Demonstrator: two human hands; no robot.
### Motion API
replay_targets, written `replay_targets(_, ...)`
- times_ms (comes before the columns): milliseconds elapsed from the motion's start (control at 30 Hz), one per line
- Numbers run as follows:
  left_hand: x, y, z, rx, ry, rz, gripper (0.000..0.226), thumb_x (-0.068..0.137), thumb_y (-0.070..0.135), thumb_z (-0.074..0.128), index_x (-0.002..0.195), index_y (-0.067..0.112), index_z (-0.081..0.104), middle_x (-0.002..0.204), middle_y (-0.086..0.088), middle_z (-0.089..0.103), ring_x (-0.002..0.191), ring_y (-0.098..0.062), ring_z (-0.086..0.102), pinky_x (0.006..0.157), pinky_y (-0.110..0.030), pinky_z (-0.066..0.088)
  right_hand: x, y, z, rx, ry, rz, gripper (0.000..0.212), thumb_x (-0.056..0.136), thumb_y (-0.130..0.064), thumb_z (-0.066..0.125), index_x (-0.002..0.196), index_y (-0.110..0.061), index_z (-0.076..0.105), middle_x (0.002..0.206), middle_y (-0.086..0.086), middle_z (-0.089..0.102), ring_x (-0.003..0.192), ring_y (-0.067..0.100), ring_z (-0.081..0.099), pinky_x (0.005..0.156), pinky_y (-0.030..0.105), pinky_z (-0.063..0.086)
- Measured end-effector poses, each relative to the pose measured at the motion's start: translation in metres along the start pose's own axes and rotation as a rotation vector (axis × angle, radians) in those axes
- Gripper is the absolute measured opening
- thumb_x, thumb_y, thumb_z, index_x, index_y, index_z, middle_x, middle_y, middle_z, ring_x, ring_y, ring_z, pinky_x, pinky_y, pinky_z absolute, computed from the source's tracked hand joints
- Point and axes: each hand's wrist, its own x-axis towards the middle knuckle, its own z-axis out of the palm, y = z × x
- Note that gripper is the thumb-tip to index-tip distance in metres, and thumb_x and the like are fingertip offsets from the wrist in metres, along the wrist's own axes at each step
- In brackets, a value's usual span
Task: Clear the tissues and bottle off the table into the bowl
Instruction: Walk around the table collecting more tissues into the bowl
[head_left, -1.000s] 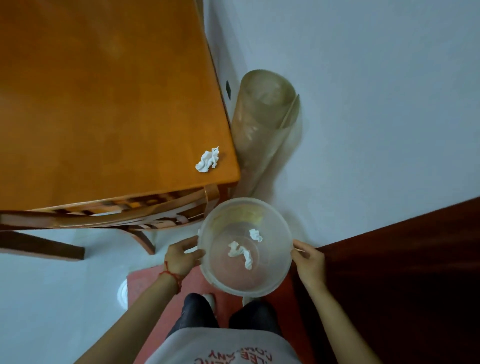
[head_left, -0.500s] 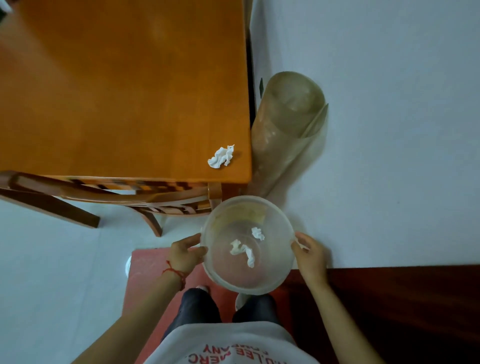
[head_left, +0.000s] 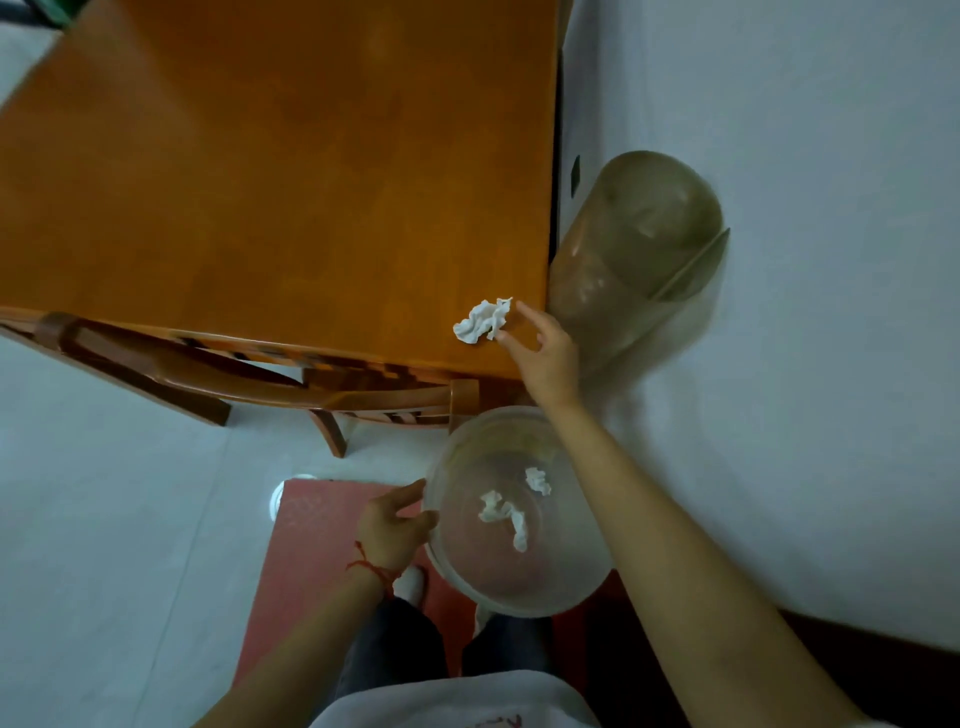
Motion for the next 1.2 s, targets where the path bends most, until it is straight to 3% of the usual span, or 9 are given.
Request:
replay_targets(100, 0.000, -0.002, -0.001, 0.006, -0.003, 0.003, 0.047, 0.081, 0.007, 0.062, 0.126, 0.005, 0.053, 0.133, -0.014, 0.055, 0.107, -0.030, 0.061, 0.094, -0.042, 0.050, 0.028, 0.007, 0.015, -0.054, -0.034, -0.022, 0.046, 0.084, -0.019, 0.063, 0.128, -0.011, 0.051, 0.138, 0.008, 0.049, 0.129, 0.018, 0.043, 0.096, 0.020, 0.034)
replay_targets(300, 0.000, -0.003, -0.001, 0.001, -0.010, 0.005, 0.046, 0.080, 0.008, 0.063, 0.125, 0.009, 0.054, 0.133, -0.011, 0.056, 0.110, -0.030, 0.060, 0.097, -0.047, 0.048, 0.056, 0.027, 0.028, -0.271, -0.207, -0.118, 0.047, 0.084, -0.024, 0.062, 0.129, -0.016, 0.050, 0.145, 0.008, 0.041, 0.134, 0.025, 0.035, 0.105, 0.041, 0.035)
replay_targets(533, 0.001, -0.003, 0.000, -0.004, 0.014, 0.022, 0.042, 0.079, 0.007, 0.064, 0.120, 0.010, 0.059, 0.127, -0.011, 0.060, 0.099, -0.028, 0.064, 0.092, -0.047, 0.052, 0.056, 0.041, 0.027, -0.501, -0.251, -0.228, 0.035, 0.085, -0.015, 0.059, 0.120, -0.009, 0.058, 0.132, 0.012, 0.054, 0.124, 0.027, 0.042, 0.100, 0.036, 0.035)
replay_targets(700, 0.002, -0.007, 0.001, -0.002, 0.019, 0.028, 0.042, 0.079, 0.006, 0.064, 0.121, 0.010, 0.058, 0.126, -0.010, 0.061, 0.091, -0.023, 0.063, 0.087, -0.039, 0.053, 0.045, 0.049, 0.020, -0.459, -0.162, -0.212, 0.031, 0.084, -0.010, 0.059, 0.114, -0.006, 0.062, 0.120, 0.013, 0.061, 0.115, 0.026, 0.047, 0.092, 0.026, 0.035)
replay_targets(833, 0.003, -0.010, 0.001, -0.003, 0.025, 0.019, 0.042, 0.080, 0.005, 0.063, 0.121, 0.009, 0.058, 0.126, -0.011, 0.061, 0.088, -0.024, 0.064, 0.084, -0.036, 0.053, 0.028, 0.044, 0.011, -0.342, -0.069, -0.165, 0.030, 0.083, -0.010, 0.062, 0.112, -0.006, 0.064, 0.118, 0.013, 0.063, 0.112, 0.027, 0.051, 0.090, 0.028, 0.039)
replay_targets(1033, 0.004, -0.011, 0.000, 0.008, 0.018, 0.022, 0.044, 0.080, 0.005, 0.062, 0.124, 0.007, 0.056, 0.131, -0.014, 0.057, 0.100, -0.029, 0.063, 0.088, -0.037, 0.052, -0.027, 0.038, -0.015, -0.254, 0.012, -0.133, 0.029, 0.080, -0.014, 0.067, 0.108, -0.008, 0.066, 0.115, 0.011, 0.065, 0.108, 0.022, 0.055, 0.086, 0.024, 0.041)
replay_targets(1200, 0.002, -0.012, 0.000, -0.022, 0.022, 0.022, 0.044, 0.080, 0.002, 0.061, 0.124, 0.005, 0.055, 0.133, -0.013, 0.055, 0.101, -0.025, 0.059, 0.093, -0.040, 0.050, -0.090, 0.051, -0.036, -0.173, -0.049, -0.062, 0.032, 0.079, -0.011, 0.068, 0.111, -0.011, 0.065, 0.116, 0.008, 0.064, 0.109, 0.019, 0.056, 0.094, 0.029, 0.046)
